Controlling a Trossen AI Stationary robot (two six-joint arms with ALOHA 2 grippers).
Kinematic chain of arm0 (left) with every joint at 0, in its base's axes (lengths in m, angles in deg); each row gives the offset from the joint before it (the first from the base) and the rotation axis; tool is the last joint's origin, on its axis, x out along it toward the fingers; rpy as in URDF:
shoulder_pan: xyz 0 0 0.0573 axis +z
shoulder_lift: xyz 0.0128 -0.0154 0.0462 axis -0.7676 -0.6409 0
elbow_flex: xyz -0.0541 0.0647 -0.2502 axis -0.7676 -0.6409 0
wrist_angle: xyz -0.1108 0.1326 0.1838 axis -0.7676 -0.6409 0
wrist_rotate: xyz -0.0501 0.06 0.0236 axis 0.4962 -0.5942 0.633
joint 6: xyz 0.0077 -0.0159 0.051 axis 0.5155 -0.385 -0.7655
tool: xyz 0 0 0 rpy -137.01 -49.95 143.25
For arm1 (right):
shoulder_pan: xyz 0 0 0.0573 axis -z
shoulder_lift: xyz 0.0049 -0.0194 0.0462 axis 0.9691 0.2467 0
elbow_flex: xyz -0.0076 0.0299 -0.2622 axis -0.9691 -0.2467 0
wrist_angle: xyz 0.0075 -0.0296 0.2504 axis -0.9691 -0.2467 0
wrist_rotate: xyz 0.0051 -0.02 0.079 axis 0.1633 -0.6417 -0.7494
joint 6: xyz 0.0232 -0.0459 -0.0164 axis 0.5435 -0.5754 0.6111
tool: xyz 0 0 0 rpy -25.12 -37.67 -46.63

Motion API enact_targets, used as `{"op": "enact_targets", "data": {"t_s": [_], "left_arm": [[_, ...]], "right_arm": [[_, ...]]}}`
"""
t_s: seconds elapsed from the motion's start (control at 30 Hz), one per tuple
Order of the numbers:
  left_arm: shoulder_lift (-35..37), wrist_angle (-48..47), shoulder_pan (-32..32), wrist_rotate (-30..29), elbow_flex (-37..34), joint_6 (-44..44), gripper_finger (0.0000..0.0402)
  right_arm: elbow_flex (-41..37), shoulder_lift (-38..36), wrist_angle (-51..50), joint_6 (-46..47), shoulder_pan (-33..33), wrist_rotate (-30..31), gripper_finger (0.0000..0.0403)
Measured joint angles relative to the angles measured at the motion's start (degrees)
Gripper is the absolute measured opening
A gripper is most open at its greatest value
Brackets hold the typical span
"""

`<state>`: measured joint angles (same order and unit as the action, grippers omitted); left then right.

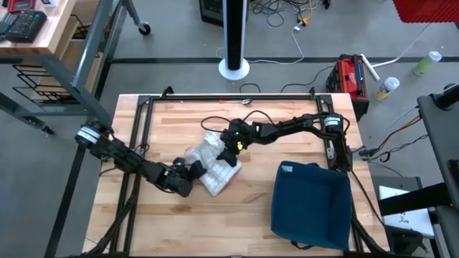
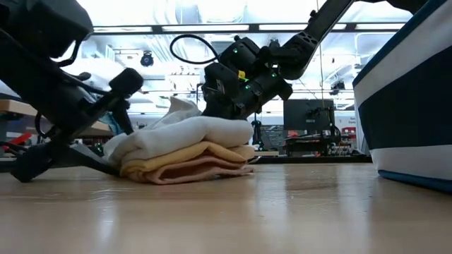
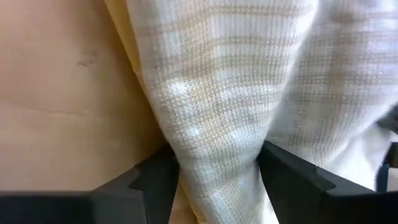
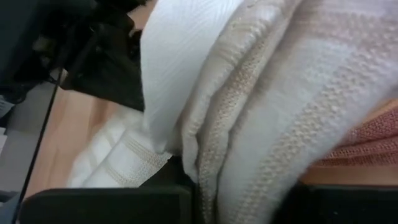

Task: Fold towel
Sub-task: Put the stacked folded towels into the laundry bin

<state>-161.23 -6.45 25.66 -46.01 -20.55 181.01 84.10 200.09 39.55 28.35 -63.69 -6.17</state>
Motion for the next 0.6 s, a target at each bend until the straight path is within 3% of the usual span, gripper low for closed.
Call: {"op": "enact_targets", "data": {"t_s": [0.17,0.37,0.47,0.6], "left_arm": [[4.5,-1.0,-1.7,2.7,-1.0,-5.2,0.0215],[8.8,-1.6,-4.9,4.4,1.1,-3.2,0.0207],[9.5,-5.9,-5.7,6.6,1.9,-2.2,0.0206],[6.5,-4.5,-6.1,10.1,3.4,-0.1,0.0219]], "right_arm": [[-0.1,0.0,-1.3,-0.4,0.0,0.9,0.0045],[-0.5,0.0,-1.7,-0.8,-0.2,0.9,0.0045],[-0.9,0.0,-1.9,-0.8,-0.3,0.9,0.0045],[-0.9,0.0,-1.7,-0.7,-0.4,0.9,0.0045]]}}
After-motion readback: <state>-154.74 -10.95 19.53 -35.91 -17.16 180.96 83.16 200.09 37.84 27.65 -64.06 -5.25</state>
